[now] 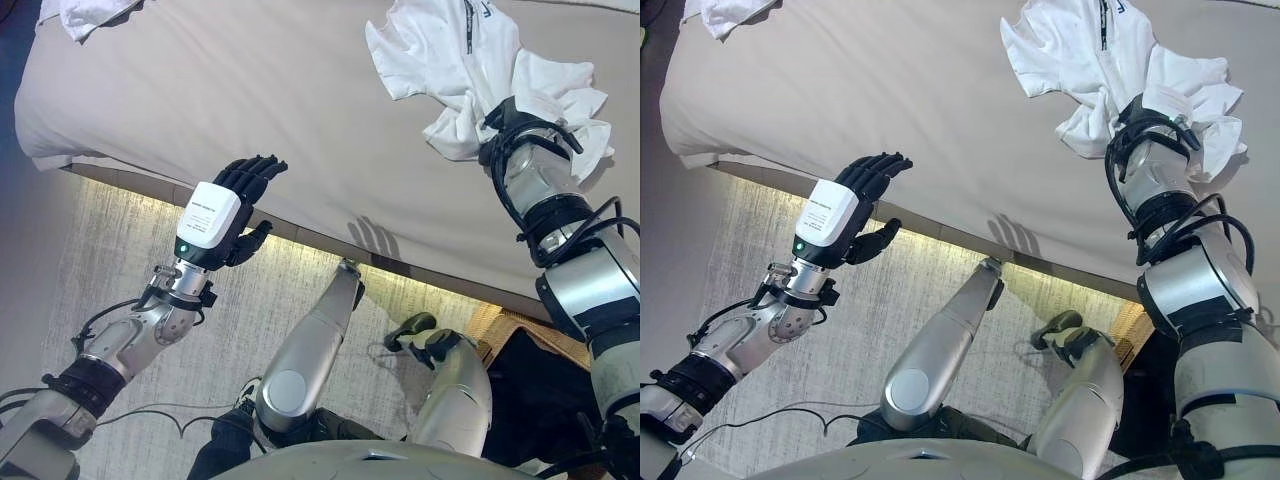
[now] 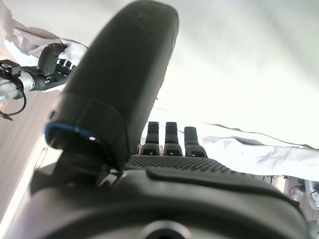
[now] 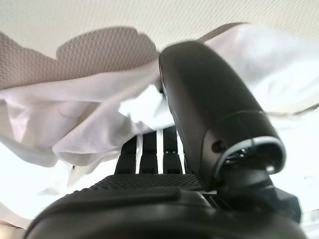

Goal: Pick up the clothes from the bed and place them into the basket

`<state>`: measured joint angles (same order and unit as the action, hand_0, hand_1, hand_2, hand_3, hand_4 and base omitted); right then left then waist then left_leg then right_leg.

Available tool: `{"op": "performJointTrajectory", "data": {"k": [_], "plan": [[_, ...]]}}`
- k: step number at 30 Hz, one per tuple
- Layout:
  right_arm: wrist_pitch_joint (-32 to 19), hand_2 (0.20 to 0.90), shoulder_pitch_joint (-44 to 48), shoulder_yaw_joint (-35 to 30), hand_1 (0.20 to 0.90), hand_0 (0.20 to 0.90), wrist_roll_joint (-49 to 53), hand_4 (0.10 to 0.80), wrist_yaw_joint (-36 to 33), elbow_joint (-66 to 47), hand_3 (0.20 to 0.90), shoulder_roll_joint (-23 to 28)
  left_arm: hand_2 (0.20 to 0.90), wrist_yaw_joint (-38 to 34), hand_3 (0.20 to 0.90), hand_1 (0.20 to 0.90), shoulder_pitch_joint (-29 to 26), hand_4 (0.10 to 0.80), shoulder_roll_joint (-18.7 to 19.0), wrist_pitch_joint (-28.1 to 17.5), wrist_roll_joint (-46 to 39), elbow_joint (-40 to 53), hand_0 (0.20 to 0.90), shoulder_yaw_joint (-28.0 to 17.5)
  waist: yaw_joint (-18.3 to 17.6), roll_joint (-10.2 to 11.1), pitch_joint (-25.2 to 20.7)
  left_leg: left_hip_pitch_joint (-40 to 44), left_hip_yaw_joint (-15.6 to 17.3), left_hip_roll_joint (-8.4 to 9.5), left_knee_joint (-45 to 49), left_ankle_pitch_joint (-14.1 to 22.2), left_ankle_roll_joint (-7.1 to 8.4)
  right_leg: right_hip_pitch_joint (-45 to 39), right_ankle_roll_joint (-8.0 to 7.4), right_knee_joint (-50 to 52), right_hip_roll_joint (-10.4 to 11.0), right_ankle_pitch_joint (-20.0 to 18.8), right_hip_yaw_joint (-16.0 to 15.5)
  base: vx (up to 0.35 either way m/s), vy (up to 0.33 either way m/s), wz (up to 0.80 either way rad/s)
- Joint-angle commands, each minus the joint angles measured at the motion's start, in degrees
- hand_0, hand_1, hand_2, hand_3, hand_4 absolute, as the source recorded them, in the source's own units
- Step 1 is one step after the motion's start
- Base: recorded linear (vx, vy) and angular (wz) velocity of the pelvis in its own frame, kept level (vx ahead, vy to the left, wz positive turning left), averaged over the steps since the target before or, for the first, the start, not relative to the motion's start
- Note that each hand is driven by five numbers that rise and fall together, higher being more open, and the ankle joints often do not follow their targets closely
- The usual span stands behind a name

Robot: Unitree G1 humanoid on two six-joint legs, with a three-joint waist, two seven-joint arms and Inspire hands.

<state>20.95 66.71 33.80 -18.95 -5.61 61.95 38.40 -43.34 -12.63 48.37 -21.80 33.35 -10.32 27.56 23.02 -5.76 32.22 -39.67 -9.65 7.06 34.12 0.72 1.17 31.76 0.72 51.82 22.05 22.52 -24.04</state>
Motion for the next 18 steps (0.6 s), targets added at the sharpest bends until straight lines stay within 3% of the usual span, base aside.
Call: {"op": "performJointTrajectory", "data": {"k": [1,6,12,14,15,18], "plan": [[0.21,0.300,-1.86,-0.31,0.300,0.300,2.53,0.100,-1.22,1.97,0.200,5.15,0.900,-1.89,0.900,0.900,-1.15,0.800,0.18,-1.49,-2.96,4.08,0.900,-5.17,-0.43,-3.09,-2.43,2.70,5.15,1.12,2.72,7.68,-4.18,0.17,1.60,2.97,-5.45,-2.05,-1.02,0.000,0.000,0.00],[-2.67,0.300,-3.39,-2.18,0.300,0.300,4.66,0.100,-1.96,0.75,0.200,6.17,0.900,-0.91,0.900,0.900,-1.22,0.800,0.31,-1.09,-3.94,3.97,0.900,-5.43,-1.57,-2.07,-2.43,6.18,5.41,0.30,0.11,7.14,-3.76,-3.36,0.98,-0.43,-6.24,-3.30,-0.58,-0.033,-0.014,-0.12],[-6.83,0.300,-5.82,-5.31,0.300,0.300,7.07,0.100,-2.96,-3.29,0.200,6.72,0.900,3.43,0.900,0.900,-1.57,0.800,0.05,1.30,-6.66,1.15,0.900,-6.09,-4.20,-0.27,-2.43,15.41,6.04,-2.07,-7.39,5.41,-2.78,-11.37,-0.77,-9.56,-7.49,-6.65,0.77,-0.022,-0.012,-0.16],[-7.76,0.300,-6.32,-6.12,0.300,0.300,8.10,0.100,-3.11,-5.73,0.200,7.12,0.900,3.93,0.900,0.900,-2.14,0.800,-0.46,1.98,-7.25,0.19,0.900,-6.43,-5.45,0.41,-2.43,19.38,6.36,-3.00,-10.49,4.76,-2.46,-14.91,-1.11,-13.70,-8.47,-7.72,1.70,-0.065,0.030,-0.37],[-7.92,0.300,-6.69,-6.74,0.300,0.300,9.06,0.100,-3.37,-7.33,0.200,7.44,0.900,4.14,0.900,0.900,-2.57,0.800,-0.59,2.49,-7.58,0.11,0.900,-6.68,-6.03,0.41,-2.43,20.52,6.74,-3.77,-12.46,2.67,-2.61,-16.11,-0.66,-16.41,-9.02,-9.94,1.27,-0.118,0.034,-0.47],[-10.18,0.300,-10.90,-10.12,0.300,0.300,13.12,0.100,-5.53,-13.44,0.200,8.64,0.900,5.87,0.900,0.900,-2.91,0.800,-1.07,4.70,-8.42,-0.52,0.900,-7.55,-8.72,2.28,-4.25,25.40,7.94,-5.10,-15.47,2.88,-2.38,-20.60,-1.31,-21.98,-10.69,-11.53,3.47,-0.027,-0.005,-0.35]]}}
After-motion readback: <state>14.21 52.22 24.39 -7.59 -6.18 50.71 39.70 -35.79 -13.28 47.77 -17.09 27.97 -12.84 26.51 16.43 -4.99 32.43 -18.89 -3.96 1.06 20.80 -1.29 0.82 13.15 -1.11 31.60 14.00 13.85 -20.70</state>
